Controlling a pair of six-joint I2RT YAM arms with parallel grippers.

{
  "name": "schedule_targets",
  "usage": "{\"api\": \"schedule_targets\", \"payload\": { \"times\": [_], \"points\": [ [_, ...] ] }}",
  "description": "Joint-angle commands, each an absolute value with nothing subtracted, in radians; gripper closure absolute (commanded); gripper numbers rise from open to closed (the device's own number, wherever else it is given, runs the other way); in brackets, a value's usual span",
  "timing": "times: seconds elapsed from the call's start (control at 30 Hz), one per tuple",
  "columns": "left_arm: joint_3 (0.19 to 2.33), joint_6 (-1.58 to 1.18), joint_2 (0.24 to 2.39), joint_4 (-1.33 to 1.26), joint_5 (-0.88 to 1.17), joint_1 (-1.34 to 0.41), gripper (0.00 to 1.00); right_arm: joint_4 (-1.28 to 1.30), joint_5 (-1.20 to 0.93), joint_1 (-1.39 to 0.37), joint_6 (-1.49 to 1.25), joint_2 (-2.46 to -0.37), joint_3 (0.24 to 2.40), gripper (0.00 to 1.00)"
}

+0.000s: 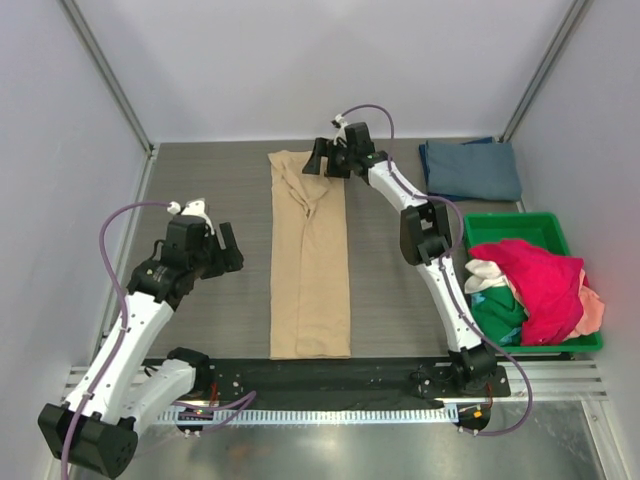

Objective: Fold and stack the t-shirts
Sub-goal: Fold the tshirt

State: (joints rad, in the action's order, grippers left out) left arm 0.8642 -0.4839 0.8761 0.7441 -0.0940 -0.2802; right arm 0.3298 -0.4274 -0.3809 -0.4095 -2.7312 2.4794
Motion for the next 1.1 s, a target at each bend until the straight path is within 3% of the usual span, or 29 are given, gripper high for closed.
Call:
{"api": "schedule_targets", "payload": {
  "times": [0.0, 0.23, 0.37, 0.47, 0.57, 0.7, 0.73, 0.87, 1.07],
  "points": [
    [0.870, -0.463, 0.887, 0.707, -0.095, -0.279, 0.21, 0.263, -0.534, -0.353, -0.428, -2.743, 2.517, 0.05],
    [0.870, -0.463, 0.907, 0.707, -0.094, -0.279, 0.21, 0.019, -0.758, -0.327, -0.452, -2.518, 2.166, 0.02],
    [0.868, -0.463, 0.911, 0.707, -0.094, -0.279, 0.21, -0.378, -0.825, -0.276, -0.592, -2.356, 1.881, 0.00],
    [0.868, -0.463, 0.917, 0.704, -0.089, -0.279, 0.21, -0.489, -0.845, -0.249, -0.663, -2.281, 1.760, 0.00],
    [0.868, -0.460, 0.928, 0.704, -0.086, -0.279, 0.21, -0.406, -0.807, -0.244, -0.646, -2.203, 1.714, 0.00],
    [0.870, -0.460, 0.936, 0.704, -0.084, -0.279, 0.21, -0.226, -0.470, -0.250, -0.665, -2.008, 1.608, 0.00],
    [0.868, -0.459, 0.934, 0.704, -0.083, -0.279, 0.21, -0.218, -0.472, -0.250, -0.699, -1.990, 1.608, 0.00],
    [0.870, -0.457, 0.939, 0.703, -0.078, -0.279, 0.21, -0.044, -0.457, -0.293, -0.810, -2.004, 1.718, 0.00],
    [0.870, -0.456, 0.957, 0.698, -0.057, -0.279, 0.21, 0.172, -0.275, -0.373, -0.735, -1.947, 1.804, 0.00]
  ]
}}
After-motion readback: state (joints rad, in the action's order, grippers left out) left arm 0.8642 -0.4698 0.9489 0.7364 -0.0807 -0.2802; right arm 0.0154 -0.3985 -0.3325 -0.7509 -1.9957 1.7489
